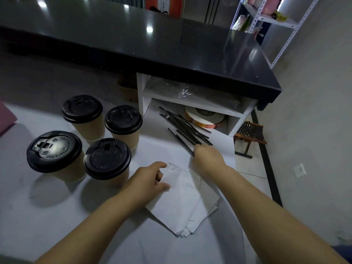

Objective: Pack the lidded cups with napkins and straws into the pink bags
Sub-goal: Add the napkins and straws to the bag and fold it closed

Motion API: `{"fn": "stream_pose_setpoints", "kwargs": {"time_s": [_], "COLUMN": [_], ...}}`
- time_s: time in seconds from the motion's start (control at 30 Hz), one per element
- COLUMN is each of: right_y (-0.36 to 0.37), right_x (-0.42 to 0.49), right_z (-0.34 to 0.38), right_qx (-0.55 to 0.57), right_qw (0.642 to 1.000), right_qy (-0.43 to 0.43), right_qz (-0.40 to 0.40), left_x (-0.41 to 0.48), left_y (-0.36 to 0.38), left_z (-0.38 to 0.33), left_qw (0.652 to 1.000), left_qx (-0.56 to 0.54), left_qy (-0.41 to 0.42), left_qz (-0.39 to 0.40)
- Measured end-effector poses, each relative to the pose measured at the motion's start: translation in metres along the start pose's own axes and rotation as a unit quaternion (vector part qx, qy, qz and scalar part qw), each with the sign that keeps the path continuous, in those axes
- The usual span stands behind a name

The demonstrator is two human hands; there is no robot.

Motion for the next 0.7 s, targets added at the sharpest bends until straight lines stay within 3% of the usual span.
{"fn": "stream_pose_setpoints", "kwargs": {"time_s": [0.13,0.37,0.7], "right_y": [-0.010,-0.063,-0.011], "right_x": [-0.002,-0.028,-0.026], "right_z": [-0.014,-0.020,0.015], "right_qx": [0.108,0.227,0.182], "right_qw": [0.994,0.959,0.982], "right_qy": [0.021,-0.014,0.031], "right_qz": [-0.025,-0.170,-0.034], "left_x": [-0.009,-0.031,-0.052], "left_y": [-0.012,-0.049,-0.055], "left_z": [-0.014,-0.068,-0.057], "left_qw": [0.999,0.989,0.986], "left_qx": [-0.010,-0.043,0.024], "left_qy": [0.019,0.120,0.161], "left_qz": [-0.027,-0.070,-0.046]}}
Point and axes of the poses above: each hand's wrist, its own x-axis towards the middle knuckle, its own y-axis out of the palm, z = x × y, the point moved 9 cm from there along x, towards the middle knuckle, and after that the axes turned 1 degree about y, right-handed, at the moved point
